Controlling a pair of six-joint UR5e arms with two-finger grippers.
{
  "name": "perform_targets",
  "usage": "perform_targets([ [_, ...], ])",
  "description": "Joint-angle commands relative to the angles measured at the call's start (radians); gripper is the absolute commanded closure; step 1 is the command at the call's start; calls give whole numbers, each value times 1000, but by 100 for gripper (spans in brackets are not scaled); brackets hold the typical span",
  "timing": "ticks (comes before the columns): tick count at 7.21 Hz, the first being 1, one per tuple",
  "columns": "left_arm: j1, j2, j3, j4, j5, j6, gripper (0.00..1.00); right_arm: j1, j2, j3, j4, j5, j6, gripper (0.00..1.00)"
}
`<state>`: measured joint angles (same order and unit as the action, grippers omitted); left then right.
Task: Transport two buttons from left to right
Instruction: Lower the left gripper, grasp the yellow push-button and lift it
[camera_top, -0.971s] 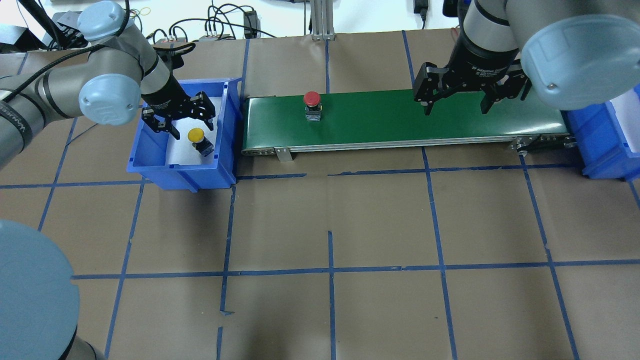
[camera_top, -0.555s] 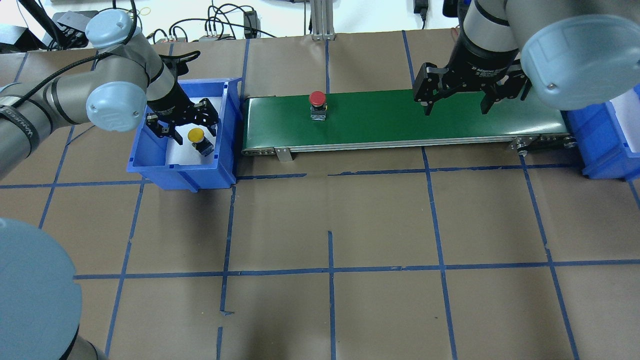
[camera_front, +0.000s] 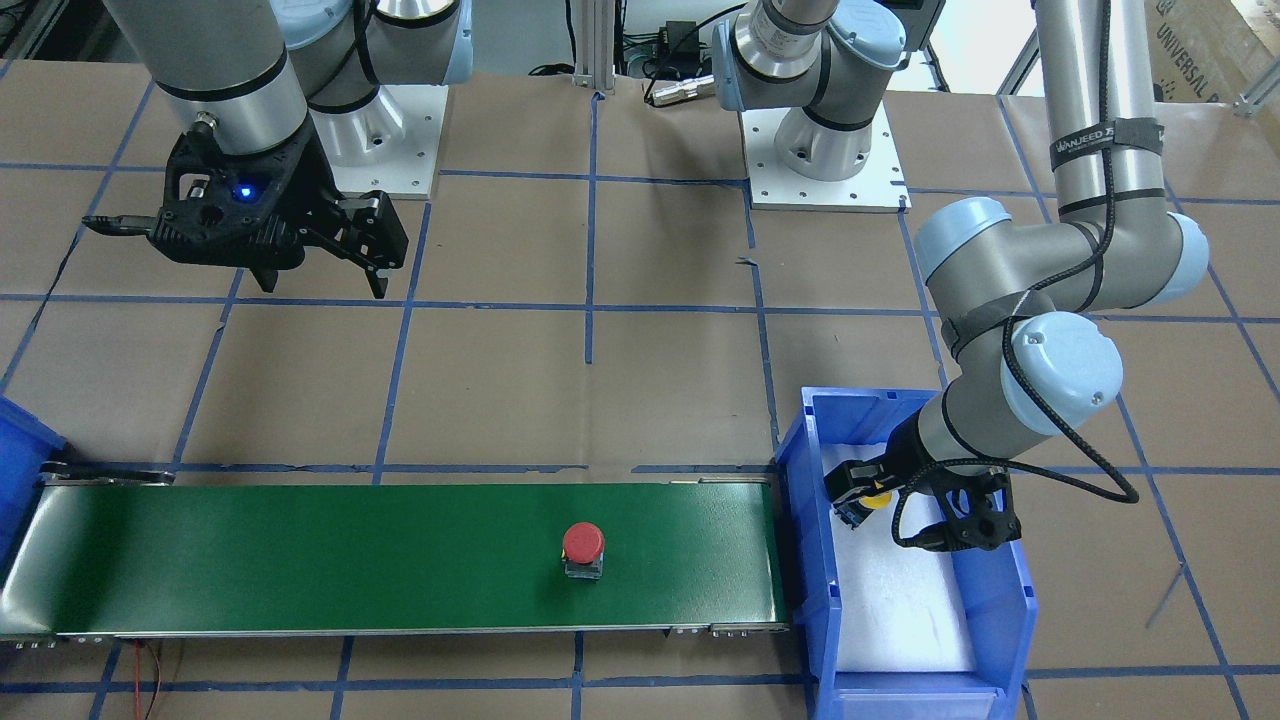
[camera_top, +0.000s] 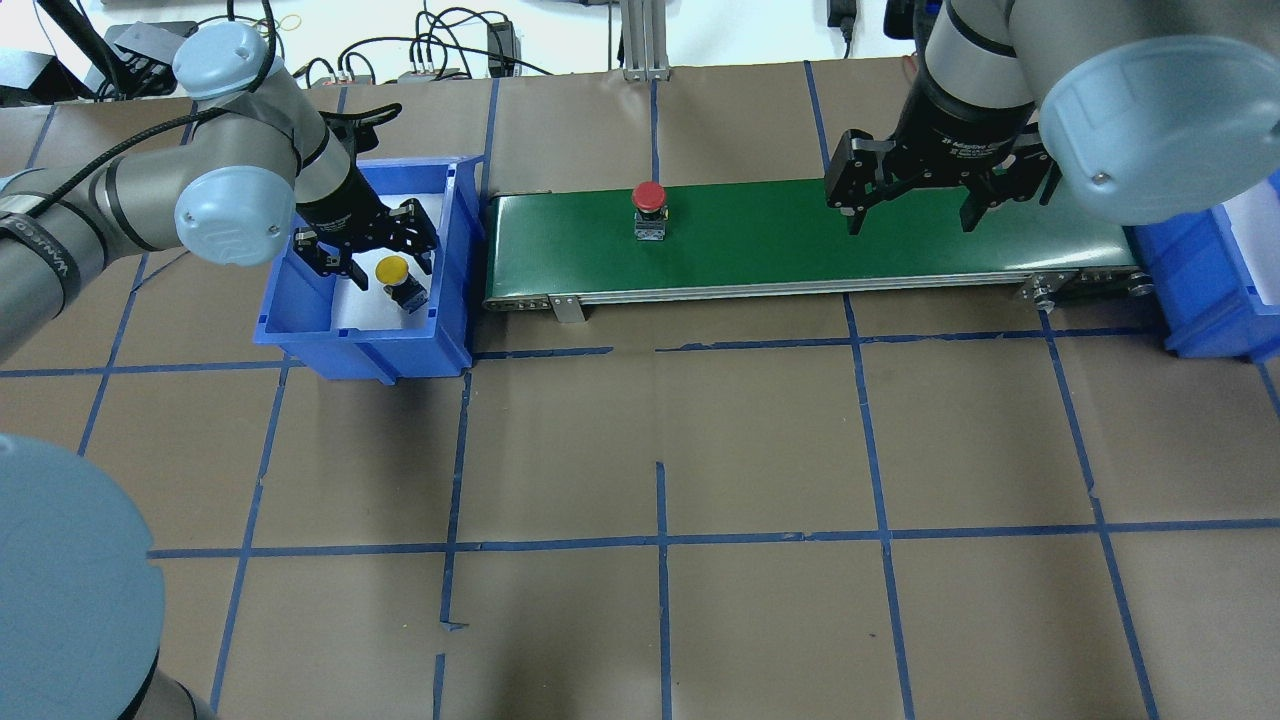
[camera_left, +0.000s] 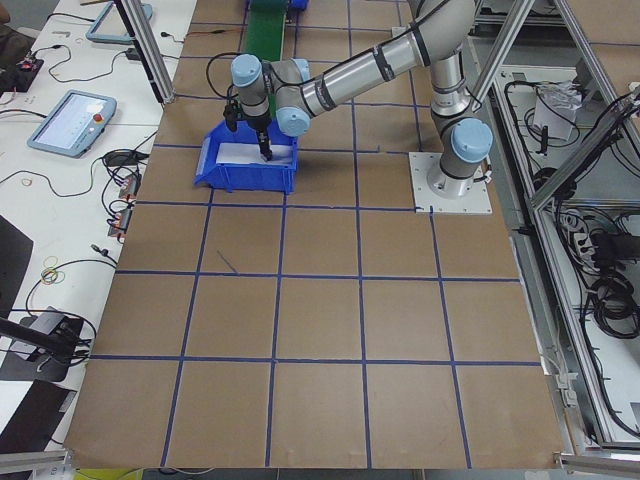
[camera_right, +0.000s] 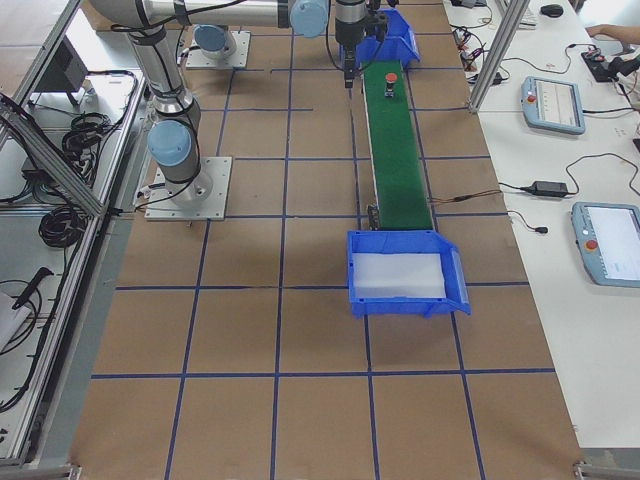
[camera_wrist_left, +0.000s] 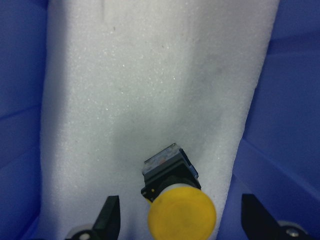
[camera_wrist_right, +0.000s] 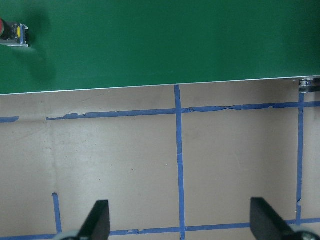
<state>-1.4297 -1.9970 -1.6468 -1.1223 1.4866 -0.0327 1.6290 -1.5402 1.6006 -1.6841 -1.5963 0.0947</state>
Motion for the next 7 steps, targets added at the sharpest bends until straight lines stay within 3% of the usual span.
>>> perform_targets([
  [1,0,1,12,3,-3,16,22,0,-1,1,0,-1,-1,0],
  [2,0,1,12,3,-3,19,30,0,-1,1,0,1,-1,0],
  [5,0,4,12,3,-8,20,82,0,-3,11,0,1,-1,0],
  [6,0,10,19,3,-3,20,94,0,-6,13,0,-1,-1,0],
  [7,0,21,71,-31,1,17,97,0,-6,15,0,-1,-1,0],
])
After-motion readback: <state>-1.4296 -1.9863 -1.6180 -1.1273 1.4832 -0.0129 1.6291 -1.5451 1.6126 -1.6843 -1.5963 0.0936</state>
